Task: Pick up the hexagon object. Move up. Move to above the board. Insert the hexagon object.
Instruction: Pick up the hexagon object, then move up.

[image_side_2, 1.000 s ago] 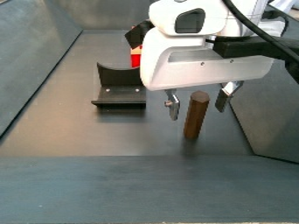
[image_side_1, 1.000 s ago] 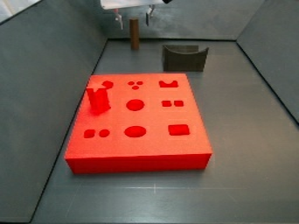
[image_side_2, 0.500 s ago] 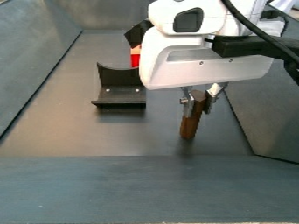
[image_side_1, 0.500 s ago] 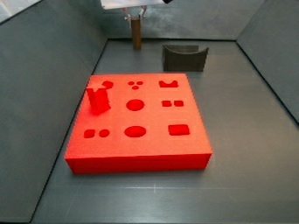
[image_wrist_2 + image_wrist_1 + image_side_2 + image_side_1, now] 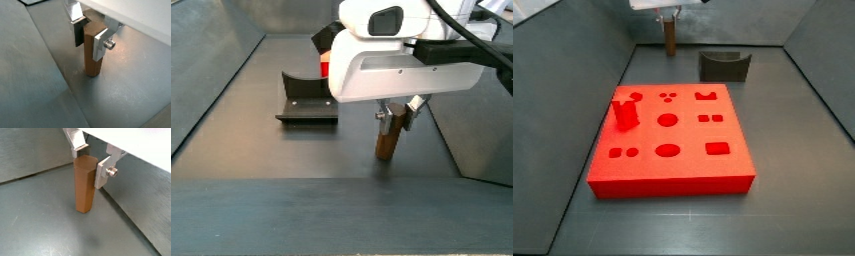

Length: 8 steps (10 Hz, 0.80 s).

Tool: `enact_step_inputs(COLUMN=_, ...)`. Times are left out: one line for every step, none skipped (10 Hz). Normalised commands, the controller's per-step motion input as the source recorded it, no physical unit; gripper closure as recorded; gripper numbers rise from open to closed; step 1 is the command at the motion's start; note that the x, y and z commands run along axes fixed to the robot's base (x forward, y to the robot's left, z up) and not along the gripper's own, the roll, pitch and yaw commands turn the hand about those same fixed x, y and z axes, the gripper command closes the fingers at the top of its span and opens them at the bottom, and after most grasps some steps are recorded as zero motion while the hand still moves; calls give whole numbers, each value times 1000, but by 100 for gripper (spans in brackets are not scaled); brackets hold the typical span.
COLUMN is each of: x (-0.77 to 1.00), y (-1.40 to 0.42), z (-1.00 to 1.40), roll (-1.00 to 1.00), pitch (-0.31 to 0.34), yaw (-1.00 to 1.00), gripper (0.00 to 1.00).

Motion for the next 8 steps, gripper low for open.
enact_step_inputs(x=0, y=0, z=0, roll=0, pitch=0, yaw=0, gripper=100)
enact_step_inputs(x=0, y=0, z=0, roll=0, pitch=0, yaw=0, gripper=100)
enact_step_inputs(x=0, y=0, z=833, roll=0, pitch=0, yaw=0, gripper=100)
enact_step_inputs(x=-41, y=58, z=808, roll=5, pitch=18, yaw=32, gripper=100)
enact_step_inputs(x=-50, y=37, z=712, roll=10, pitch=38, yaw=21, gripper=100)
enact_step_inputs(x=-38, y=14, z=589, roll=27, pitch=47, yaw=9, gripper=100)
enact_step_inputs(x=-28, y=9, z=400, roll=53, pitch=61, yaw=2, gripper=100)
enact_step_inputs(x=-25, y=5, z=255, roll=71, pitch=71, yaw=1, gripper=100)
